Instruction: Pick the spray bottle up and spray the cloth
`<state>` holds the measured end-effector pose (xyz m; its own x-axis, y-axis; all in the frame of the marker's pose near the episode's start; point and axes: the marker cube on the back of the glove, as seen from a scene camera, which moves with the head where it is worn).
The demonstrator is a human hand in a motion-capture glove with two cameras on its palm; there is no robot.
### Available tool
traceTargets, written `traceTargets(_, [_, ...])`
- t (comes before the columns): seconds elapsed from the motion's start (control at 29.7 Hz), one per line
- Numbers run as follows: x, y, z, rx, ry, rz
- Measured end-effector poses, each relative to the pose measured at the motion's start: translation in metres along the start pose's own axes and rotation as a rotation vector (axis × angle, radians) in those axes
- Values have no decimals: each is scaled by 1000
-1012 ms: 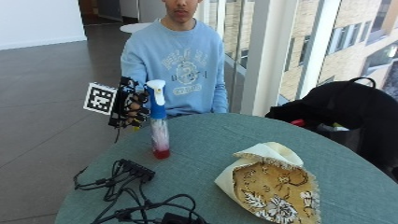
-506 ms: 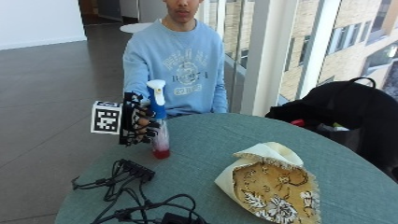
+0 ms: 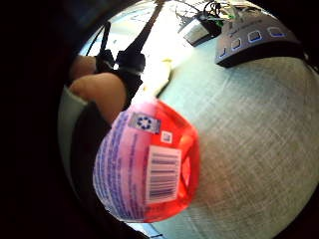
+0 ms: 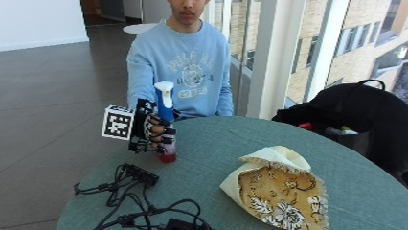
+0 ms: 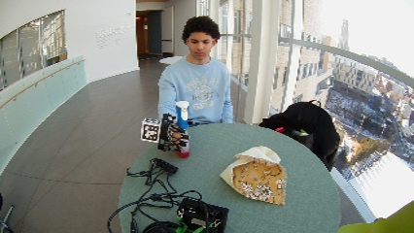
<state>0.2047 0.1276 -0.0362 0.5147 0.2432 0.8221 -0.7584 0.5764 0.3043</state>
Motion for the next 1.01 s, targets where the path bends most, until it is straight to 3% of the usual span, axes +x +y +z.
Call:
traceTargets(0.24, [0, -6, -2, 44, 40, -33])
traceTargets(0.44, [-2, -17, -2, -82, 16, -123])
traceTargets(0.67, [-35, -62, 7, -259, 62, 49])
traceTargets(1.01, [-70, -120, 54, -497, 174, 92])
